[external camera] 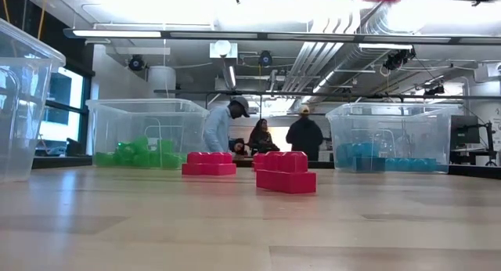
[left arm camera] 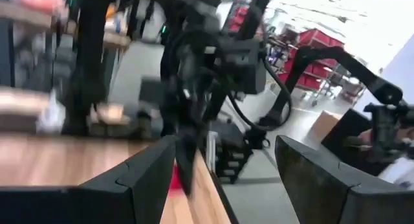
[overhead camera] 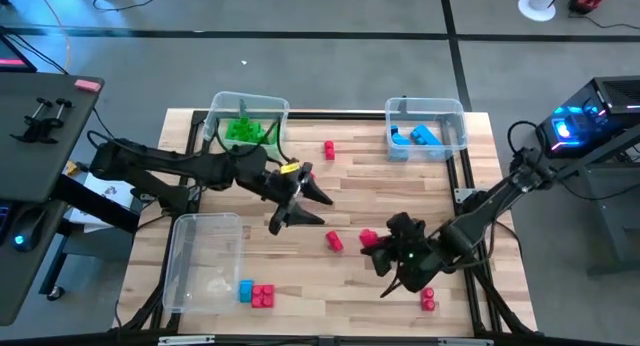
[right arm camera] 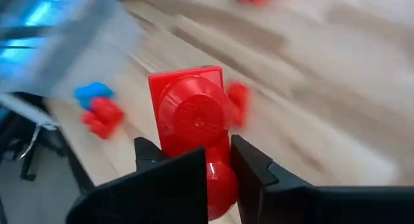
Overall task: Sort blocks
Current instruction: Put the red game piece into the bottom transparent bin
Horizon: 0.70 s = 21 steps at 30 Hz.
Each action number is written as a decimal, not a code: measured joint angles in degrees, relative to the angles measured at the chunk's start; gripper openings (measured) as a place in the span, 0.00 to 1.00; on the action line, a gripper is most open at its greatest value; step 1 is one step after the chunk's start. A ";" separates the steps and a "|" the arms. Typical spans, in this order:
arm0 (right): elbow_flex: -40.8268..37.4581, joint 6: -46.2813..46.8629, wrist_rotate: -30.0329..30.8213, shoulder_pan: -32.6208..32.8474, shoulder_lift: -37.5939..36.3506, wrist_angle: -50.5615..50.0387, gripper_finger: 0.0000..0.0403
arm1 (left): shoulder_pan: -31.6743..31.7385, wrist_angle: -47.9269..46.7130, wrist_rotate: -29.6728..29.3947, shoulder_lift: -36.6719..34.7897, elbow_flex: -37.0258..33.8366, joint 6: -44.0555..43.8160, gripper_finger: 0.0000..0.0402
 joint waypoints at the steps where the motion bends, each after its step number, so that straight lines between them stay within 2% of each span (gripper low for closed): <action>1: 1.03 -3.69 1.13 -0.36 0.11 1.60 0.01 | 0.04 0.05 0.13 0.21 1.34 1.67 0.63; 6: 4.68 -19.58 4.25 -3.00 0.06 9.51 0.01 | -0.46 0.10 0.84 0.14 6.29 6.72 0.63; 13: 10.43 -42.06 5.97 -6.70 0.07 23.88 0.00 | -1.29 -1.09 0.20 0.11 12.03 6.64 0.69; 17: 13.44 -52.74 5.96 -7.66 0.05 28.73 0.00 | -1.29 -7.24 -3.20 0.25 13.62 9.55 0.76; 21: 15.52 -57.84 6.08 -8.56 0.05 28.61 0.00 | -1.25 -8.67 -9.09 0.27 13.72 11.68 0.82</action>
